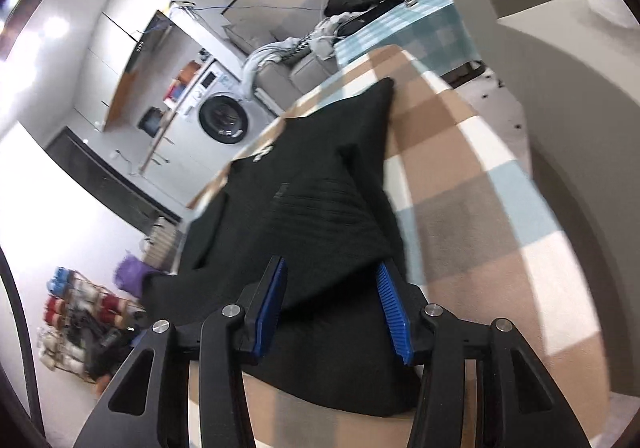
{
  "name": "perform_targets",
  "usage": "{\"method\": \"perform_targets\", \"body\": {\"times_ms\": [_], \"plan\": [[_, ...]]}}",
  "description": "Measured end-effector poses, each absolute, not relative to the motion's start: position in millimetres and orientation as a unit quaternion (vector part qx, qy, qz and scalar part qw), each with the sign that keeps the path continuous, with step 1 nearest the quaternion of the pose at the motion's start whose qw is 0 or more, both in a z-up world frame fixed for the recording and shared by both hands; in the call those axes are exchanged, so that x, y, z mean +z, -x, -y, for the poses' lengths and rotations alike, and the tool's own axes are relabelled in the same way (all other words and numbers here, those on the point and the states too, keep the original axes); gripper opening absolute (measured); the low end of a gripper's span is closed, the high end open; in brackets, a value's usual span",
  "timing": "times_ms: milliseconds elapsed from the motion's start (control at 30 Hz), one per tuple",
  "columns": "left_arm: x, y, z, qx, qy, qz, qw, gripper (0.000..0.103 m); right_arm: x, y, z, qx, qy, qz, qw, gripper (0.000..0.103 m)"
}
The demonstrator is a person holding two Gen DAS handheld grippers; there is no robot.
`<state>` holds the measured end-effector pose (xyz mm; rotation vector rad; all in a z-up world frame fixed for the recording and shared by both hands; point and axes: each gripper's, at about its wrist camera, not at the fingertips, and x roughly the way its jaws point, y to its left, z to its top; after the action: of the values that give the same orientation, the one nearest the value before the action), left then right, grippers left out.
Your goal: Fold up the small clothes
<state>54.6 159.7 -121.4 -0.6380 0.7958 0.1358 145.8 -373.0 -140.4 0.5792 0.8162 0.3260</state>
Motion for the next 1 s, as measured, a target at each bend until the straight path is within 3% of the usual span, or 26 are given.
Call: {"method": "perform_targets", "body": {"times_ms": [367,667,1000], "plan": [[-121,-57,-162,0.066,0.304,-0.375,0.873,0.051,-142,-189,369,0.170,-0.252,-0.377,0.875,0.048],[-121,-57,-172,0.076,0.308,-0.367,0.875,0.051,-117,-166,347,0.221,-0.191,-0.374,0.880,0.048],[-122,-60,-180,0.081,0.309,-0.361,0.876,0.051,-139,-171,347,0.213,-0.225,-0.396,0.865,0.048]]}}
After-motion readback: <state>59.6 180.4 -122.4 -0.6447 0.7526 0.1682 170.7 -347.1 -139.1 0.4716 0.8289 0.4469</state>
